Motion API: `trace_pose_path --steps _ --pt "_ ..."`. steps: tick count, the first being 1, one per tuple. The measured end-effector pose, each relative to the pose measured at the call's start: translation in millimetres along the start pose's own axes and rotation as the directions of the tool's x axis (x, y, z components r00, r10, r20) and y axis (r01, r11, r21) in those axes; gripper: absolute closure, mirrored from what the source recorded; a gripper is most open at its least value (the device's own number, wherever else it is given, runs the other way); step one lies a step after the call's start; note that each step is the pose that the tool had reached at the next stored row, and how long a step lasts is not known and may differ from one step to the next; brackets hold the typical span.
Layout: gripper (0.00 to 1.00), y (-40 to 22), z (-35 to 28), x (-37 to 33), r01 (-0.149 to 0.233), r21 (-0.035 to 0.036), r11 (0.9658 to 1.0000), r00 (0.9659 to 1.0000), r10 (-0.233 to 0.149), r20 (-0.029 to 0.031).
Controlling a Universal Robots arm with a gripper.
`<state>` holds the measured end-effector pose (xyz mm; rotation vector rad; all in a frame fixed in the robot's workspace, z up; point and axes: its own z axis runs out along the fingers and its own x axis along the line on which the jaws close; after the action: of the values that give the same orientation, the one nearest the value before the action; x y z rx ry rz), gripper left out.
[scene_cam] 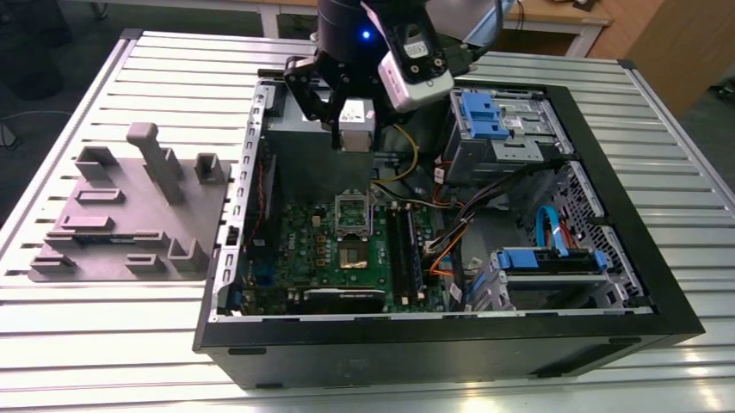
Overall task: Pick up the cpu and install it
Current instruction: 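Place the cpu into insertion slot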
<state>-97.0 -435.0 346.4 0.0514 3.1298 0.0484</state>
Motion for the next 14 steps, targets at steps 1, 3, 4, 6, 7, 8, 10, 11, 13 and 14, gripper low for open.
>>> trace_pose_path --steps 1,3,4,6,7,8,10,11,13,14 --pt "0.53 0.0 0.2 0.0 0.0 0.0001 1.0 1.0 0.0 0.0" --pt "0.53 0.0 0.5 0.0 0.0 0.0001 1.0 1.0 0.0 -0.0001" --pt "0.53 0.0 0.7 0.0 0.0 0.0001 1.0 1.0 0.0 0.0" --pt "0.53 0.0 1.1 0.0 0.0 0.0001 1.0 1.0 0.0 0.0" --pt "0.53 0.0 1.3 0.0 0.0 0.0001 1.0 1.0 0.0 0.0" --pt "0.53 -0.1 1.4 0.0 0.0 0.0001 1.0 1.0 0.0 0.0" --pt "0.53 -0.1 2.6 0.0 0.0 0.0001 1.0 1.0 0.0 0.0" --pt "0.53 -0.1 2.6 0.0 0.0 0.0001 1.0 1.0 0.0 0.0" --pt "0.53 -0.3 2.8 0.0 0.0 -0.0002 1.0 1.0 0.0 0.0001" --pt "0.53 -0.6 2.9 0.0 0.0 -0.0002 1.0 1.0 0.0 0.0001"
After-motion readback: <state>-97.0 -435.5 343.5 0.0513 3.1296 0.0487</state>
